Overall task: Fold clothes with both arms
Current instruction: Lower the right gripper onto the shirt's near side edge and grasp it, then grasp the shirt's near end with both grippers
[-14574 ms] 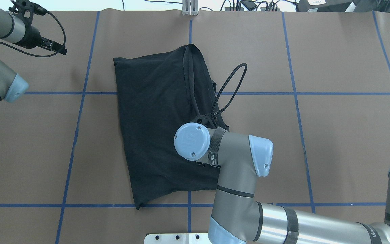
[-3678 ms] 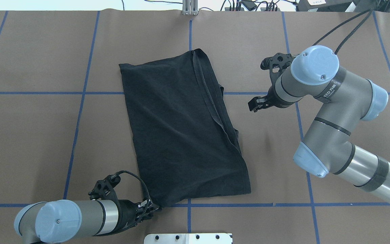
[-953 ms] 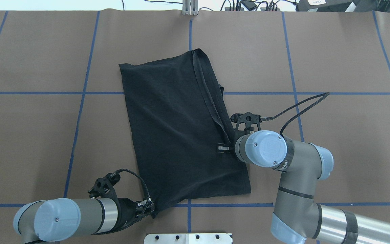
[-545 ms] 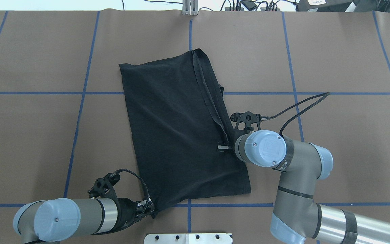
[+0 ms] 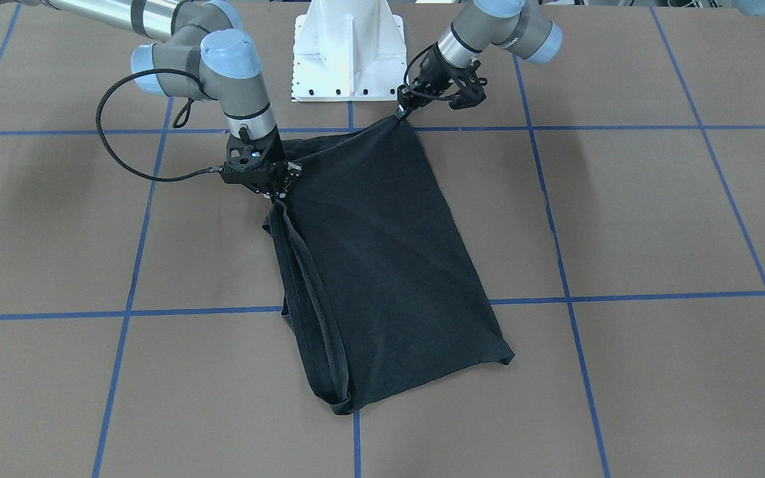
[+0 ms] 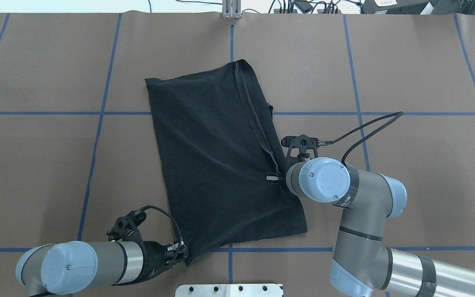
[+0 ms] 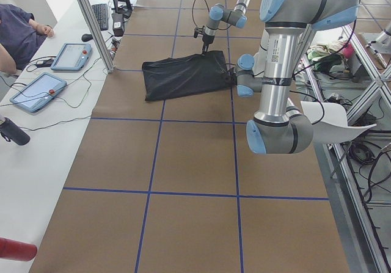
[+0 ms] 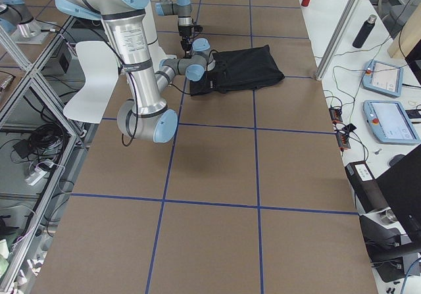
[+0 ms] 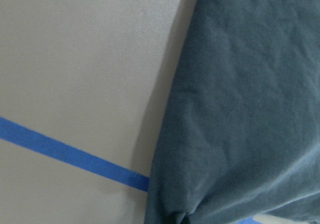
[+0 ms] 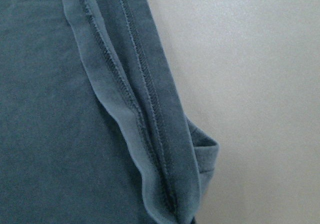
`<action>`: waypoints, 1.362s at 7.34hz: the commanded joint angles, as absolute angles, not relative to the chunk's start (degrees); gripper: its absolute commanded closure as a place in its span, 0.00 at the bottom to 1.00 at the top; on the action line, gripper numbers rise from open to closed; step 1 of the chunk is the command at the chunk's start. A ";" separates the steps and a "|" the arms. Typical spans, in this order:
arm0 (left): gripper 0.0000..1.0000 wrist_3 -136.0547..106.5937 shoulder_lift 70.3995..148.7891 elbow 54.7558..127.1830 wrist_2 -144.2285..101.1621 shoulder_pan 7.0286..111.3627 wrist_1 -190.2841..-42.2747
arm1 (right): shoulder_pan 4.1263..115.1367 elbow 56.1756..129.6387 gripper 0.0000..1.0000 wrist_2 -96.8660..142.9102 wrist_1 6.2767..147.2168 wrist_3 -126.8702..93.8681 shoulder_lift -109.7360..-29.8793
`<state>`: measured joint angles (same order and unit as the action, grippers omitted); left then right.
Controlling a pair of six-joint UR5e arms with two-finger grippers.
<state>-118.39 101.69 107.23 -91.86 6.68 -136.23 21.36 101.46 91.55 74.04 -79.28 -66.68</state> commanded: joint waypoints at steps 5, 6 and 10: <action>1.00 -118.30 100.64 114.14 -92.46 6.68 -136.06 | 19.61 112.81 1.00 94.92 74.79 -79.54 -74.94; 1.00 -118.30 99.94 116.87 -92.46 6.59 -134.49 | 18.21 115.90 1.00 94.92 74.88 -80.41 -77.23; 1.00 -113.15 102.12 122.17 -96.59 10.96 -121.82 | 19.32 117.07 1.00 95.36 74.88 -80.68 -76.38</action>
